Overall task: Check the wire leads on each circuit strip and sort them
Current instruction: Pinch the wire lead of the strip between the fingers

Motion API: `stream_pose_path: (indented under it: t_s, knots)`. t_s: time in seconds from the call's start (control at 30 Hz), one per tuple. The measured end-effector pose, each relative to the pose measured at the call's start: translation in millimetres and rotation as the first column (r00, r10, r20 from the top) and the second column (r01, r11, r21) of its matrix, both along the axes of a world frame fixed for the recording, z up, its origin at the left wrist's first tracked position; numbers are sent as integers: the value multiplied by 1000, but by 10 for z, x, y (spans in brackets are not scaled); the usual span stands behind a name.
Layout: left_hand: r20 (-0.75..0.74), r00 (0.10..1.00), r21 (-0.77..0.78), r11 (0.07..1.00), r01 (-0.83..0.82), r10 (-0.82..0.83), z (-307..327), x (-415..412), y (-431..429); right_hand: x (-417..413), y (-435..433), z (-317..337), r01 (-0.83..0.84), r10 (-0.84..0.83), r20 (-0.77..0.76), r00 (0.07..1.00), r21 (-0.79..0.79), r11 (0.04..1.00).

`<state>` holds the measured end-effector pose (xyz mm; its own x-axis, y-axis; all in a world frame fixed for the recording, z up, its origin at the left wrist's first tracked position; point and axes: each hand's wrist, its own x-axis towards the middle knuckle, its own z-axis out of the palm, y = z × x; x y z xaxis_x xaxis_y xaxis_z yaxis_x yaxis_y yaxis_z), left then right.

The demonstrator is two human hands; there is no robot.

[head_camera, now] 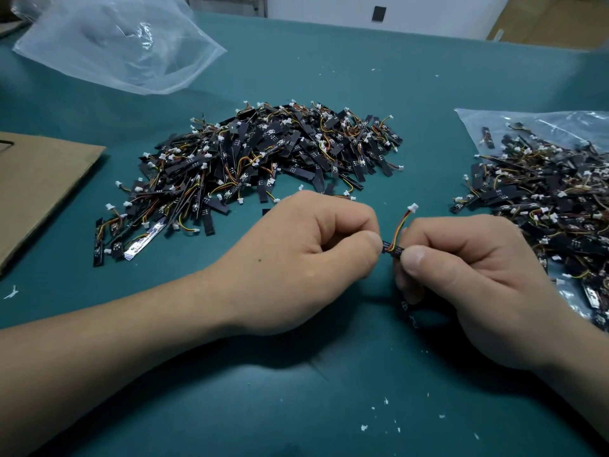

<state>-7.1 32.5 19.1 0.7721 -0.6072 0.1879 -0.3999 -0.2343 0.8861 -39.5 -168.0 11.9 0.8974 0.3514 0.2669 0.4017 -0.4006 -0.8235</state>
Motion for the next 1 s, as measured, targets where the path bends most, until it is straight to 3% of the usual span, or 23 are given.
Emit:
stream_pose_path:
  t_s: [0.37, 1.0]
  knots:
    - [-93, 995, -60, 998, 26, -31, 15, 7, 3, 0, -9, -10, -9, 9, 17, 1000, 27, 1000]
    - [-37, 999, -3, 1000, 12, -12, 20, -17, -6, -7, -20, -17, 13, -14, 14, 1000, 46, 999]
